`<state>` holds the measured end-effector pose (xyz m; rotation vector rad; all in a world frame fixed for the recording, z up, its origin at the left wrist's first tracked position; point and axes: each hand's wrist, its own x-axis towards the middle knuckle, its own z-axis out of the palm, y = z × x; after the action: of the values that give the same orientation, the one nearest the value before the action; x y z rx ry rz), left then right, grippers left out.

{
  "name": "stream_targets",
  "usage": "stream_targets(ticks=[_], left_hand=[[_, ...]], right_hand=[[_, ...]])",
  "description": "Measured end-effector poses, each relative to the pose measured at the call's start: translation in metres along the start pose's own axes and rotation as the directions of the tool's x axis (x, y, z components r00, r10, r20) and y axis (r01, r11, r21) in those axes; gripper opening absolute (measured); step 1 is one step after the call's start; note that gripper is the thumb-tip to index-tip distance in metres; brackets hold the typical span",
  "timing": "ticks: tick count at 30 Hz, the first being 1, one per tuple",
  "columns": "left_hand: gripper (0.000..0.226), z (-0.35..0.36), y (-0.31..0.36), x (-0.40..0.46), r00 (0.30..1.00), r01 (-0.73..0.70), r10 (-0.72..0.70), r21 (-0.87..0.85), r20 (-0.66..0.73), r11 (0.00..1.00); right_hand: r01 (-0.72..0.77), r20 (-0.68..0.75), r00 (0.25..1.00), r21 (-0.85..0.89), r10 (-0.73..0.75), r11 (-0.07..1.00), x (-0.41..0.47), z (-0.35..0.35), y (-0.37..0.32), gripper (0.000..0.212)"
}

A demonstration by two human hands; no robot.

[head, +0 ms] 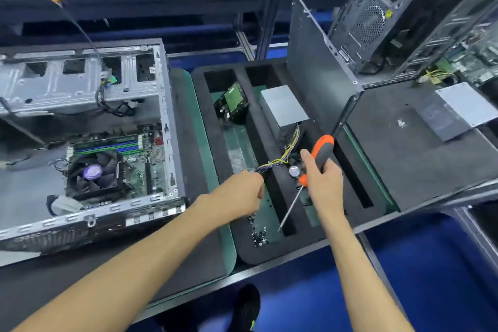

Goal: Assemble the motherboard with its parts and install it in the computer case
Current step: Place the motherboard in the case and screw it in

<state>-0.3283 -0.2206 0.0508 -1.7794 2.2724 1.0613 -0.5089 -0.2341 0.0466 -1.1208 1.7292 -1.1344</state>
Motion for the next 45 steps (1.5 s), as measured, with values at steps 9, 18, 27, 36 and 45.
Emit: stream_targets(ticks=[9,18,27,36,45], left_hand=[[0.006,0.087,-0.008,0.087,0.979,0.203,-0.203,0.006,-0.023,0.979],[0.024,0.104,-0.01,0.12,0.961,0.257,-0.262,-0.059,-0.094,0.965],[0.02,0.102,-0.004,0.105,0.985,0.171,-0.168,0.106,-0.041,0.979],[0.012,0.063,0.008,0.072,0.962,0.174,-0.228,-0.308,-0.151,0.935],[0.014,-0.029,0.032,-0.009,0.906,-0.104,-0.274,-0.796,-0.324,0.597]], right_hand=[[-0.122,0.113,0.986,0.002,0.121,0.992,0.016,-0.017,0.051,0.031],[-0.137,0.14,0.982,0.037,0.13,0.99,0.032,-0.027,0.057,0.033],[-0.335,0.202,0.936,0.264,0.288,0.904,0.037,-0.025,0.044,0.033],[-0.431,0.211,0.901,0.531,0.379,0.73,0.026,-0.02,0.023,0.032],[-0.427,0.304,0.903,0.719,0.303,0.549,0.006,0.0,-0.04,0.036]])
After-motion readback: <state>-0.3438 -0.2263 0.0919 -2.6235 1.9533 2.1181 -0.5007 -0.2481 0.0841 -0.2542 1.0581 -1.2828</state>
